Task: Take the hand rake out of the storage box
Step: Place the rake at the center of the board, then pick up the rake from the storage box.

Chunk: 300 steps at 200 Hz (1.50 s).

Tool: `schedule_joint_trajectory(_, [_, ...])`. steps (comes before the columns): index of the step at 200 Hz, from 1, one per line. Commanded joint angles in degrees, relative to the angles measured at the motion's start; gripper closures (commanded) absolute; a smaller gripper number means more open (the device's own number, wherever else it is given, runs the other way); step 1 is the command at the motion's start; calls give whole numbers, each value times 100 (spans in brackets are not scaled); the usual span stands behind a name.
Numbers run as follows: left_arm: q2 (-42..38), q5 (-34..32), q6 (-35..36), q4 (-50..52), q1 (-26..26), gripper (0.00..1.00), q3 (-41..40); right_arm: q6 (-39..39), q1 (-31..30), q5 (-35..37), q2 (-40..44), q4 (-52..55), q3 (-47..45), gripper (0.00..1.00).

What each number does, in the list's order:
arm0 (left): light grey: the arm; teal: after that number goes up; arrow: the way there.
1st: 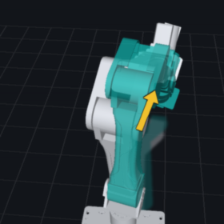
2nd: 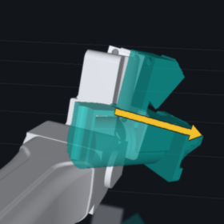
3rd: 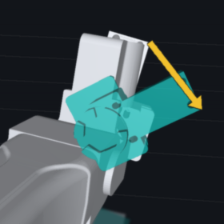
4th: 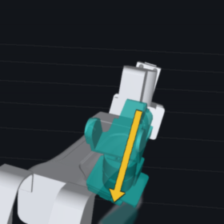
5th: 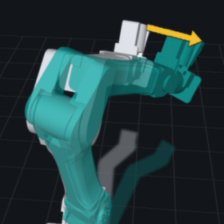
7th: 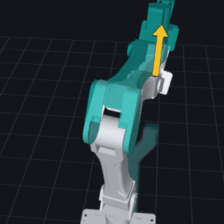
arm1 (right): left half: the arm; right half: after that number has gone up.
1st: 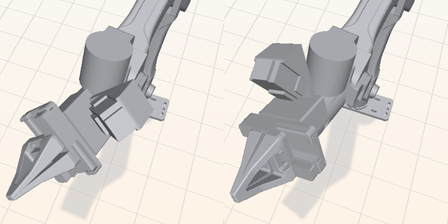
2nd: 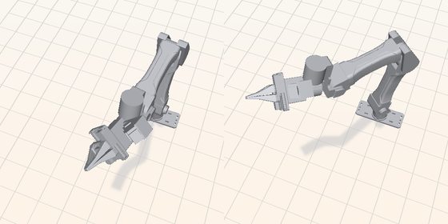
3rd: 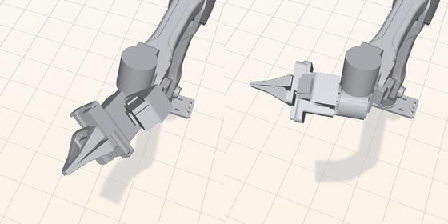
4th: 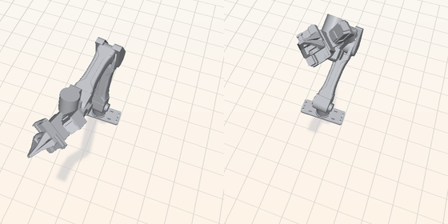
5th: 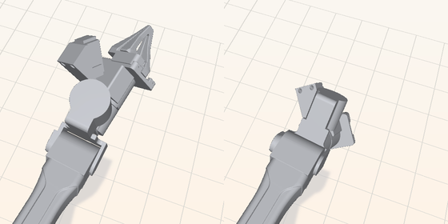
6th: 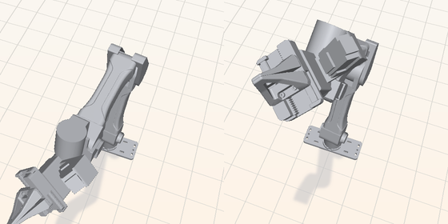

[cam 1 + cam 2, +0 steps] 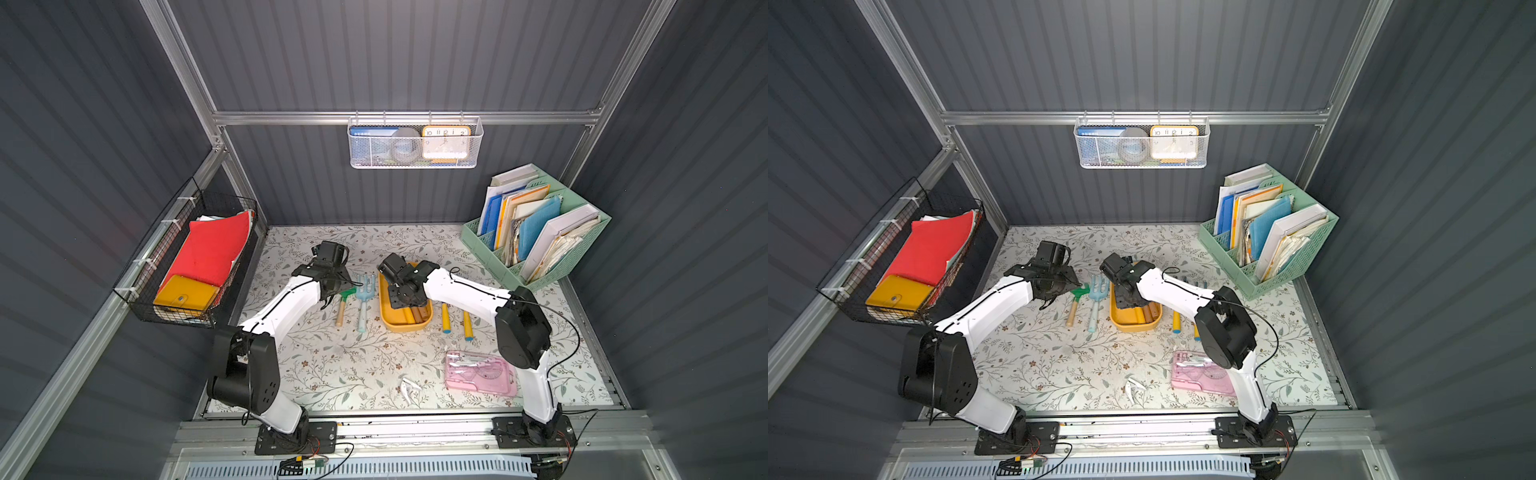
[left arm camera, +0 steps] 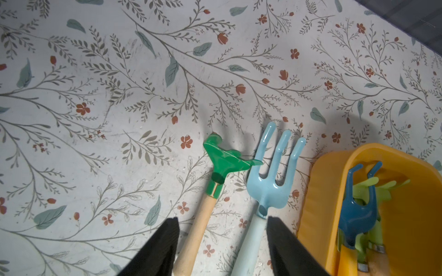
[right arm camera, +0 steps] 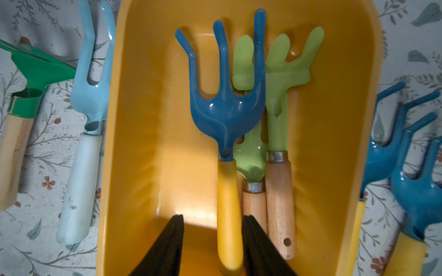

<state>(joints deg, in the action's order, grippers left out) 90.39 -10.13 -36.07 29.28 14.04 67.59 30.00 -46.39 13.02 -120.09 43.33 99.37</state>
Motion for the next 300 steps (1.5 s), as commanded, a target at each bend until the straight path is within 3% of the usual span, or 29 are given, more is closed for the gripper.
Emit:
schedule_joint_trajectory(1, [-196, 110, -202, -68, -5, 36, -87, 131, -20, 105, -255, 224, 279, 55])
schedule_joint_trajectory(210, [-582, 64, -399, -282, -77, 37, -550, 262, 174, 155, -989, 259, 321, 63])
schedule_joint_trajectory(300, [-638, 37, -374, -199, -82, 37, -539, 427, 195, 148, -726, 89, 231, 78])
